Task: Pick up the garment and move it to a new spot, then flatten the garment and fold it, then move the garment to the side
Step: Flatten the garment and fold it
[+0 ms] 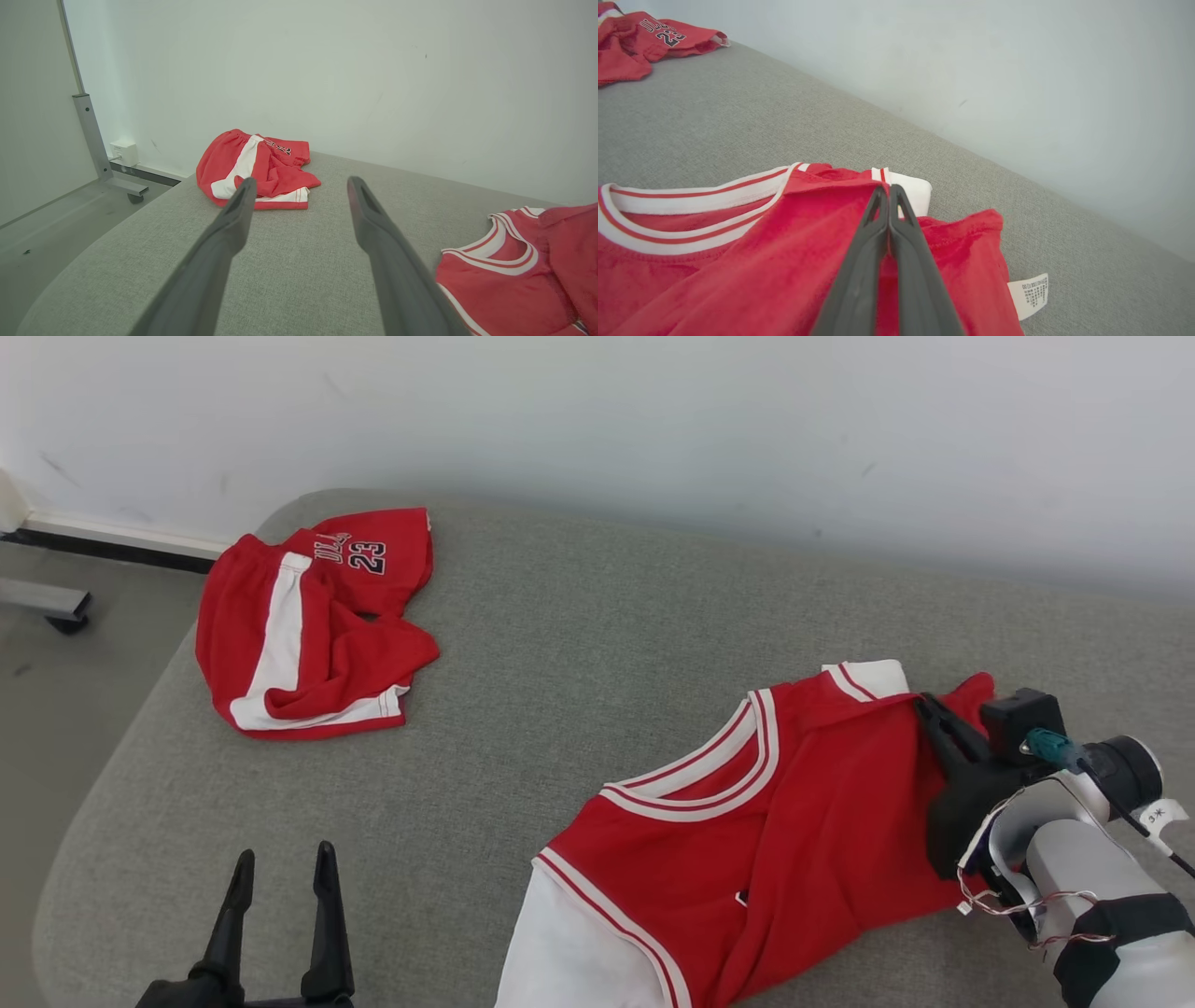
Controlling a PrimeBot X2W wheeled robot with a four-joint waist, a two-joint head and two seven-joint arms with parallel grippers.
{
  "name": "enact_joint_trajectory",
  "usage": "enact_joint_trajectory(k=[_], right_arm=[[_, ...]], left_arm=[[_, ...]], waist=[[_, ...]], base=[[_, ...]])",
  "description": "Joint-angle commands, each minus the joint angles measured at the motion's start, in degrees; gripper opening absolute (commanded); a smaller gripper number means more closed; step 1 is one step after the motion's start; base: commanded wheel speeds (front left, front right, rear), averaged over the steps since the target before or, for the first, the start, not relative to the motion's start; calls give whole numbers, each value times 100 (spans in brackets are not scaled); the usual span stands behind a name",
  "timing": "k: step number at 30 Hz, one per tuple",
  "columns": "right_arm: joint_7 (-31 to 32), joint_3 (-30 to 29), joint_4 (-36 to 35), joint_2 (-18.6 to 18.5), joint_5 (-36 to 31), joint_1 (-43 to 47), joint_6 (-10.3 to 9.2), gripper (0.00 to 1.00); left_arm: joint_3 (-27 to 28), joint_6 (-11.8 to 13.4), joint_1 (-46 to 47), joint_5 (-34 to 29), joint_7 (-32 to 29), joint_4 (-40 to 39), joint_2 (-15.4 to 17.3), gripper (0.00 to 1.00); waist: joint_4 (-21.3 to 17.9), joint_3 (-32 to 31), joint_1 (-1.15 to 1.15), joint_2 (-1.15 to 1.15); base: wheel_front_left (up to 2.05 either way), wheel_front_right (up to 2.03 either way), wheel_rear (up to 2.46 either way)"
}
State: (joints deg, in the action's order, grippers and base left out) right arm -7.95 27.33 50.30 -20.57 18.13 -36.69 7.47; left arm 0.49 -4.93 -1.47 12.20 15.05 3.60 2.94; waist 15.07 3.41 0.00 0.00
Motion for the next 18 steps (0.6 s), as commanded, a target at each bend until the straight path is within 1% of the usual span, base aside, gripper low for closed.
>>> enact_joint_trajectory(k=[1, 4, 8, 13, 16, 18], right_arm=[[-242, -32, -78, 22, 63, 57, 6, 0], [-515, -127, -306, -13, 144, 263, 6, 0], [-683, -516, -936, -132, 263, 769, 6, 0], [-720, -1277, -2038, -253, 454, 1877, 6, 0], [-722, -1738, -2603, -175, 506, 2617, 6, 0], [-705, -2030, -2853, -64, 510, 3116, 6, 0]], left_arm=[[43, 40, -91, 12, 19, -24, -7, 100], [43, 52, -153, 24, 19, -36, -8, 100], [2, 77, -187, 36, 19, -47, -6, 100], [-32, 69, -166, 19, 19, -61, -7, 100], [-32, 67, -115, 13, 19, -58, -6, 100], [-53, 55, -92, 14, 19, -41, -7, 100]], waist=[[-187, -103, 0, 0], [-421, -160, 0, 0], [-718, -185, 0, 0], [-996, -141, 0, 0], [-1091, -103, 0, 0], [-1113, -87, 0, 0]], base=[[0, 0, 0], [0, 0, 0], [0, 0, 0], [0, 0, 0], [0, 0, 0], [0, 0, 0]])
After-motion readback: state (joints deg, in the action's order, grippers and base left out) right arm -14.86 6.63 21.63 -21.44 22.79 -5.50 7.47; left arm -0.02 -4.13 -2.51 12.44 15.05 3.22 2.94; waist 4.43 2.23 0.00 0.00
